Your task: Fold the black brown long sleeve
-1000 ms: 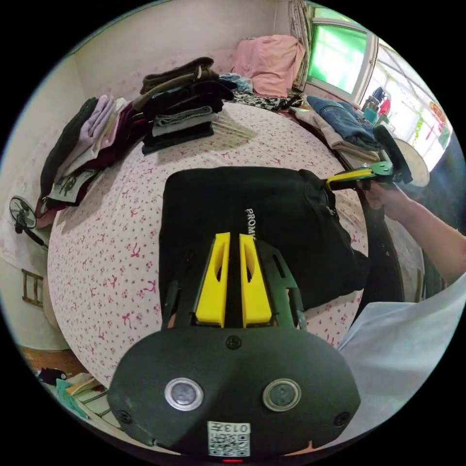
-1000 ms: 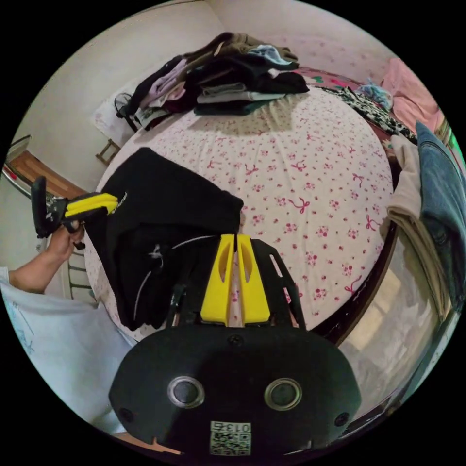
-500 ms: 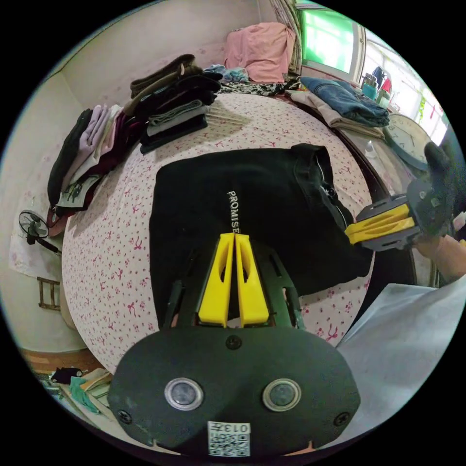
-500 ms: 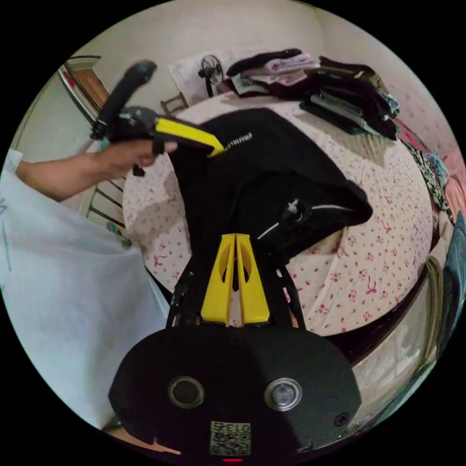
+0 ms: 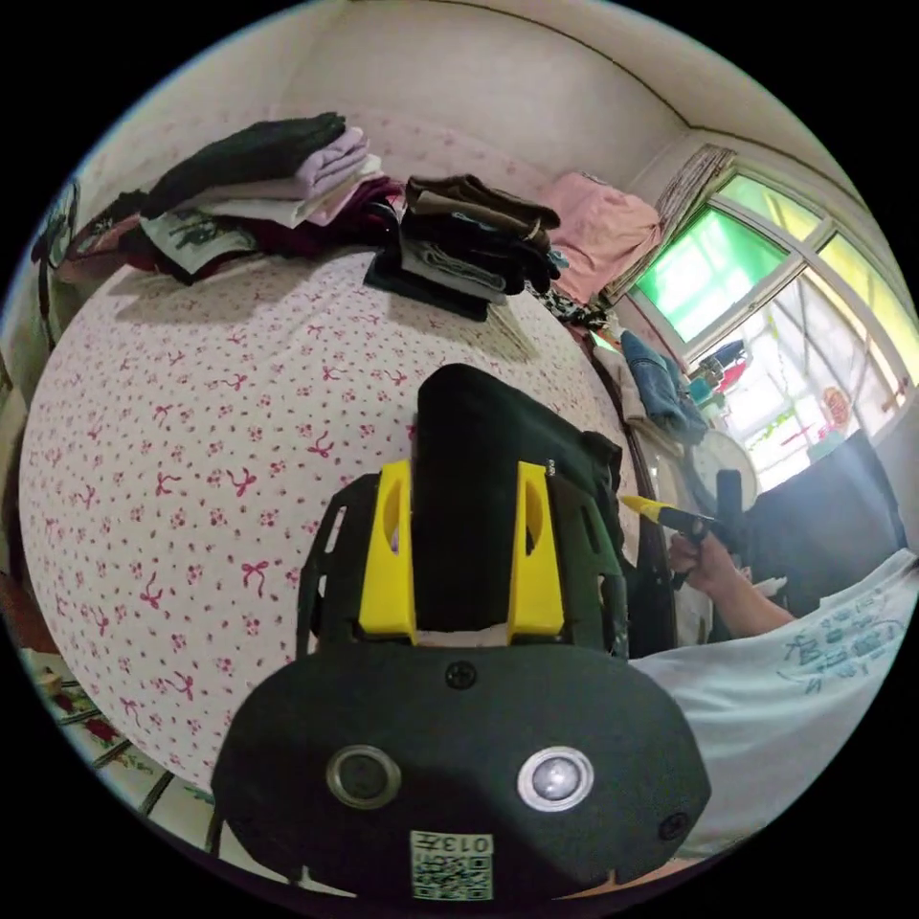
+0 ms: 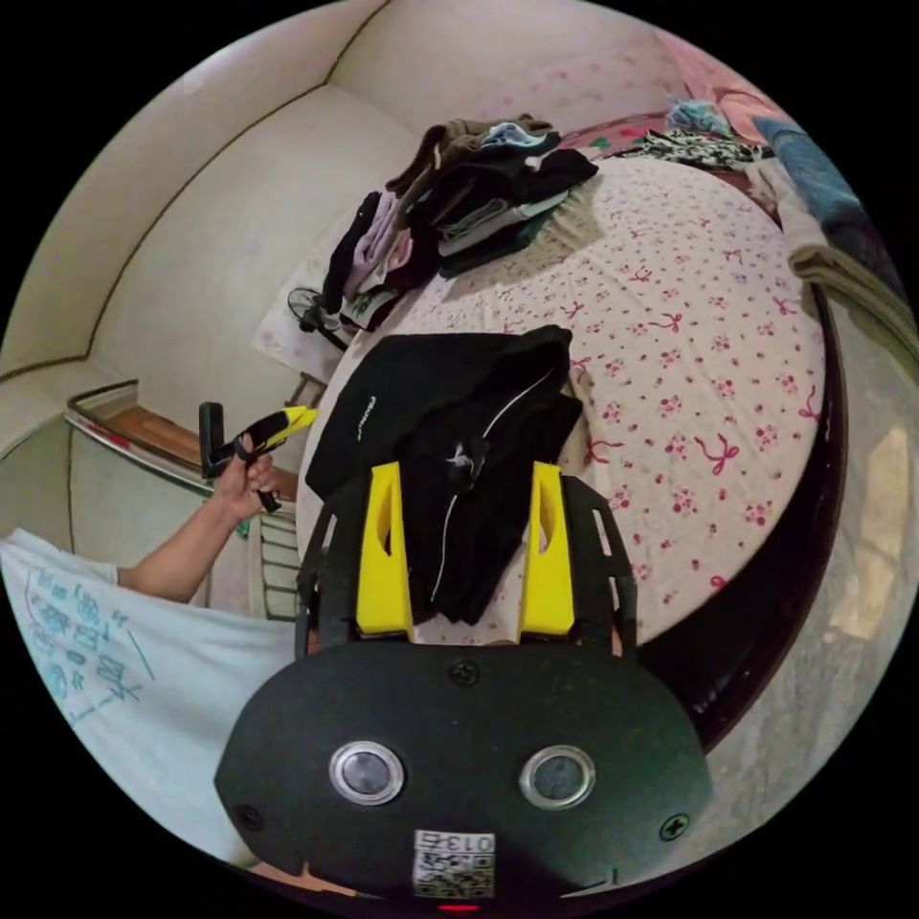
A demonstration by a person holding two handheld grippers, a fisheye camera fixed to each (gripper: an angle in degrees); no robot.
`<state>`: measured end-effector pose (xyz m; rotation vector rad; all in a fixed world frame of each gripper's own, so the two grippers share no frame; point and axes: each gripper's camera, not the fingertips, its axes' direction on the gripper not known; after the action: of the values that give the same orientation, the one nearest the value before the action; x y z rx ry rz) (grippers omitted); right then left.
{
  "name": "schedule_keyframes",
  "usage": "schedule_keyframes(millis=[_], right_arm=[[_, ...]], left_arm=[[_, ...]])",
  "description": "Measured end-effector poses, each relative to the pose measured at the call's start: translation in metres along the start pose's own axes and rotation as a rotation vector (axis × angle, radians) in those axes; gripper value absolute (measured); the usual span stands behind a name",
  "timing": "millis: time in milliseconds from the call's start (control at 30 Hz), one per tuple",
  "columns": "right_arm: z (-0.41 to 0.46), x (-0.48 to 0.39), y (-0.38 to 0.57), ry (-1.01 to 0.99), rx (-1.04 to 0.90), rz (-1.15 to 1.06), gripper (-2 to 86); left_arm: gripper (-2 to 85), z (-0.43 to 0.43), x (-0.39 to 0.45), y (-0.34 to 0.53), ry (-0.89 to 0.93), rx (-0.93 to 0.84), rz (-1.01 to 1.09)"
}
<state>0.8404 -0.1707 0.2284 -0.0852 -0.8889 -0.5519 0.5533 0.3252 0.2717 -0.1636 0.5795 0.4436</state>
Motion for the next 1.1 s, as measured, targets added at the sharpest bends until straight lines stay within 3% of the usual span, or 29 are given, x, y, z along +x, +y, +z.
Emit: schedule_keyframes(millis=[200,433,700,833,1100], right_arm=[[0.017,0.004,-0.012,0.102,-0.061,0.103,18.1],[0.010,-0.016,-0.012,0.139,-0.058,0.155,15.8],[-0.023,-0.024,-0.005,0.193,-0.005,0.197,18.4],[-0.024,-0.033,0.000,0.205,-0.010,0.199,17.7],[-0.039,-0.067,0.007,0.223,-0.015,0.161,15.3]], left_arm=[[18.4,0.040,-0.062,-0.031,0.137,-0.155,0.012],[15.6,0.074,-0.113,-0.047,0.440,-0.166,-0.088],[16.2,0.070,-0.132,-0.069,0.441,-0.085,-0.049],[18.1,0.097,-0.126,-0.084,0.460,-0.179,0.003],[18.3,0.118,-0.111,-0.106,0.420,-0.194,0.053]])
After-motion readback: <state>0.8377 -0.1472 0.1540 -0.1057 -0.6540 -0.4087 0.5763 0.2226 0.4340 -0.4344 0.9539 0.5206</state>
